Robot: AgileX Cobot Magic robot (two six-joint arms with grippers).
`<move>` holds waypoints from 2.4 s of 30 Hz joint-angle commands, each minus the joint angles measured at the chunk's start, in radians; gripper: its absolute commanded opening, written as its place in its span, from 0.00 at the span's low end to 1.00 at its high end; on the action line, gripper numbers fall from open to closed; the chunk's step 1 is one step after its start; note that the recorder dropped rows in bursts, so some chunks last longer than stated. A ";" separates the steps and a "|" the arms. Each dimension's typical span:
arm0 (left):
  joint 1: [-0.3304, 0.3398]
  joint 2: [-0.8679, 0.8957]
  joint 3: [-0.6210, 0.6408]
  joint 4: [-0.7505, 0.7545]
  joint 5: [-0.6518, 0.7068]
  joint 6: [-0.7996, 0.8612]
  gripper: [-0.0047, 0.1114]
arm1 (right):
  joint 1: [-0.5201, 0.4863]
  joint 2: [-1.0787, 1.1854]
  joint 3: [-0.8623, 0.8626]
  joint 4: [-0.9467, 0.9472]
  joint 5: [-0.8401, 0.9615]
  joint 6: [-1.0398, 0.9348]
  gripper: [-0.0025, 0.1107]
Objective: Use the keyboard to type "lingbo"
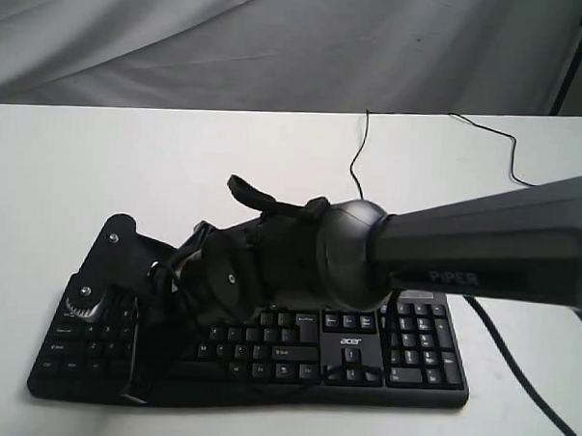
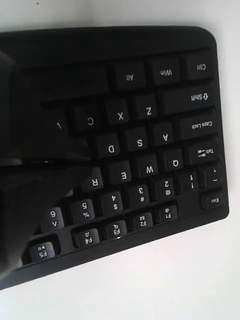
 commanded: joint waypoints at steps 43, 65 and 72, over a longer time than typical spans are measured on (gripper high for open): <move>-0.004 0.003 0.005 -0.001 -0.004 -0.003 0.05 | -0.018 0.035 -0.006 -0.017 0.027 -0.002 0.02; -0.004 0.003 0.005 -0.001 -0.004 -0.003 0.05 | -0.010 -0.103 0.133 0.011 -0.025 0.001 0.02; -0.004 0.003 0.005 -0.001 -0.004 -0.003 0.05 | 0.018 -0.087 0.133 0.042 -0.092 0.001 0.02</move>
